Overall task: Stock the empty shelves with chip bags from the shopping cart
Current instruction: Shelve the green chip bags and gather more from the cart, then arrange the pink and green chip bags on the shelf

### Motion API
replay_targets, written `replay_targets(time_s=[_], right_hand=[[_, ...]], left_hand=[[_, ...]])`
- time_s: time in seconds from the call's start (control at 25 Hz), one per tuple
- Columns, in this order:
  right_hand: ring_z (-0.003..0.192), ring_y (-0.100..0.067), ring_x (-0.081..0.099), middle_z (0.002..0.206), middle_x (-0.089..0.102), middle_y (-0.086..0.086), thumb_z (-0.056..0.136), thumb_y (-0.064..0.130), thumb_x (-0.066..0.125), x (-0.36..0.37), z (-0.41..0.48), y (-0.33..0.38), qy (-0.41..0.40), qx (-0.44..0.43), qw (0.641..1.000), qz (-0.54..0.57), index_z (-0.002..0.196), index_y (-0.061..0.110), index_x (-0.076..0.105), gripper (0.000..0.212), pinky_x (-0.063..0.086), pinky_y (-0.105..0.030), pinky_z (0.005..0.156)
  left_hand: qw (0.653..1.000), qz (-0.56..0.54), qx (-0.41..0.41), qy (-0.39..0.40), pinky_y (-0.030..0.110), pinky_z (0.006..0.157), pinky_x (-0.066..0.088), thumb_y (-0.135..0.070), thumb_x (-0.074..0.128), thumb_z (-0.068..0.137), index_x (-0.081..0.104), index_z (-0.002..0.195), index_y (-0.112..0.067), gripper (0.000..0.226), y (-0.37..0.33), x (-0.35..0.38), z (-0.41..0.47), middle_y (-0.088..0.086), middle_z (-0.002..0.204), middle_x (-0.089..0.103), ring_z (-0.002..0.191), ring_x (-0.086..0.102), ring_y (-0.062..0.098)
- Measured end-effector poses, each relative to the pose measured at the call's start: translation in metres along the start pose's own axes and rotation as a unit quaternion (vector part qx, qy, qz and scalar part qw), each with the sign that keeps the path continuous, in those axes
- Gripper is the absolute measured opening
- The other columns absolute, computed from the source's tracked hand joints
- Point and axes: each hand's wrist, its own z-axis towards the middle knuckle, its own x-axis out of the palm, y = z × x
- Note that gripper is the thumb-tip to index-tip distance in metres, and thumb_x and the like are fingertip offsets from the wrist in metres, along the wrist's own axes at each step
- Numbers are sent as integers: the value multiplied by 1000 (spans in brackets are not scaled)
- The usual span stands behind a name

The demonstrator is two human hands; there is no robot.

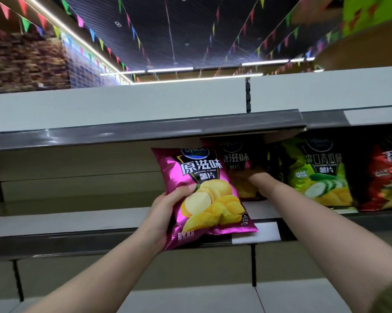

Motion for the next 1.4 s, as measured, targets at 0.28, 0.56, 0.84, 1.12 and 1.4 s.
replay_targets(time_s=[0.28, 0.56, 0.84, 1.12, 1.4], right_hand=[[109, -29, 54, 112, 57, -14, 93, 40, 49, -31, -71, 25, -108, -170, 978, -51, 120, -1, 55, 50, 40, -29, 87], [132, -22, 39, 144, 40, -9, 74, 38, 76, -48, -79, 12, -30, -205, 966, -157, 147, 15, 20, 95, 32, -27, 105], [130, -26, 35, 139, 30, -13, 84, 32, 67, -41, -72, -14, -14, -217, 948, -230, 137, 8, 22, 73, 31, -27, 102], [139, -32, 22, 148, 22, -19, 85, 30, 63, -28, -102, -3, -102, -325, 900, -272, 145, 6, 20, 78, 20, -38, 114], [123, -14, 39, 132, 45, -14, 81, 13, 56, 96, -156, -5, 94, -496, 862, -41, 127, 0, 46, 49, 21, -5, 101]], left_hand=[[999, 4, -22, 36, 42, 78, 55, -23, 69, 68, 68, 106, -1, 45, 4, 35, 30, 22, 98, 68, 81, 66, 33], [996, 85, -4, 37, 27, 64, 55, -19, 61, 86, 70, 92, -8, 15, 13, 62, 76, 8, 80, 73, 71, 69, 21], [984, 177, 6, -8, 26, 72, 51, -10, 58, 90, 62, 94, -14, 7, 23, 68, 88, 4, 88, 68, 80, 64, 18], [981, 124, 100, -110, 32, 86, 53, -5, 65, 82, 39, 134, -8, 58, 20, 66, 54, 8, 112, 60, 96, 65, 29], [935, 157, 196, -251, 33, 85, 49, 2, 56, 88, 49, 104, -12, 23, 18, -6, -41, 7, 100, 55, 96, 55, 22]])
